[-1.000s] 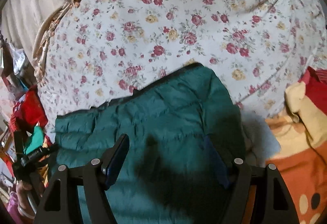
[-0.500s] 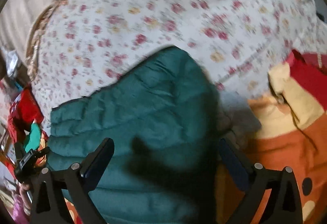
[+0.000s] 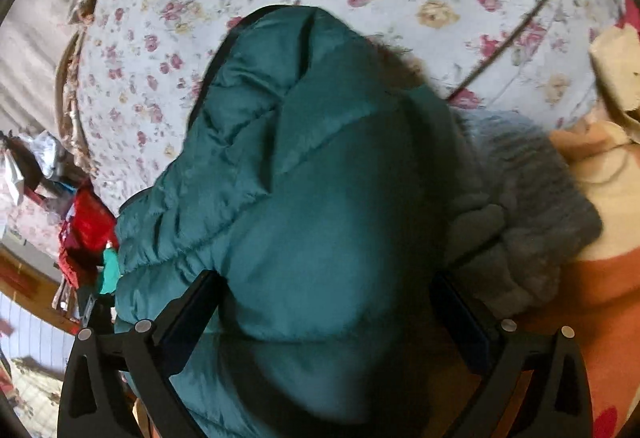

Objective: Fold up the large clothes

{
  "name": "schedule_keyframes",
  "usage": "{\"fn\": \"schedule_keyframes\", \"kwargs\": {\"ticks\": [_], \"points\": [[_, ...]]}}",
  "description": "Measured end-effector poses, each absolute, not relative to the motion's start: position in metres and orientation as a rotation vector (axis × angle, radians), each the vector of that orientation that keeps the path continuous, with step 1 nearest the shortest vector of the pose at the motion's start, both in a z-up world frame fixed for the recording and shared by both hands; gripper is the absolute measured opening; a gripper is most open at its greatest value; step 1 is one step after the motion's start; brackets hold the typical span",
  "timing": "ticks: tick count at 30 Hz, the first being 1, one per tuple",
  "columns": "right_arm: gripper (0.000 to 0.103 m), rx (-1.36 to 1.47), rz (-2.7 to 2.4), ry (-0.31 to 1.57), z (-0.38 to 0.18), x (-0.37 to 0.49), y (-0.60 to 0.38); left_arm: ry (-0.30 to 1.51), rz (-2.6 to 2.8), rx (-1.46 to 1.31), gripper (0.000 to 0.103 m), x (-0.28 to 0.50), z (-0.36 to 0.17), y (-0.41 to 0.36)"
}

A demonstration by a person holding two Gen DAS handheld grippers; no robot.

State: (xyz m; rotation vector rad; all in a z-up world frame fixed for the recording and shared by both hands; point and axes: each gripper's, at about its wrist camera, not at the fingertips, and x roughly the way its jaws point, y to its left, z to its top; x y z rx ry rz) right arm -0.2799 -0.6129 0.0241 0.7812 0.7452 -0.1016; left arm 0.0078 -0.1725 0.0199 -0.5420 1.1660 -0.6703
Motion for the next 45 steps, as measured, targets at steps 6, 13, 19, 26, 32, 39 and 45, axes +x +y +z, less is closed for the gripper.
{"fn": "schedule_keyframes", "kwargs": {"ticks": [6, 13, 19, 26, 32, 39, 45], "points": [[0.054, 0.757, -0.027, 0.739, 0.045, -0.284, -0.586, 1.151, -0.733, -0.54, 0.053, -0.003, 0.037, -0.164], [0.045, 0.763, 0.05, 0.679, 0.089, -0.32, -0.556, 1.136, -0.809, -0.503, 0.043, -0.041, 0.075, -0.144], [0.045, 0.798, 0.114, 0.677, 0.103, -0.378, -0.52, 1.166, -0.883, -0.428, 0.043, -0.103, 0.108, -0.099], [0.083, 0.682, -0.225, 0.879, 0.047, -0.403, -0.508, 1.213, -0.638, -0.273, 0.081, -0.13, 0.07, -0.079], [0.084, 0.507, -0.381, 0.858, 0.077, -0.402, -0.477, 1.132, -0.535, -0.231, 0.092, -0.147, 0.082, -0.072], [0.084, 0.423, -0.404, 0.757, 0.117, -0.436, -0.443, 0.926, -0.446, -0.137, 0.092, -0.184, 0.127, -0.07], [0.085, 0.383, -0.325, 0.741, 0.121, -0.427, -0.401, 0.876, -0.455, -0.043, 0.092, -0.211, 0.136, -0.093]]}}
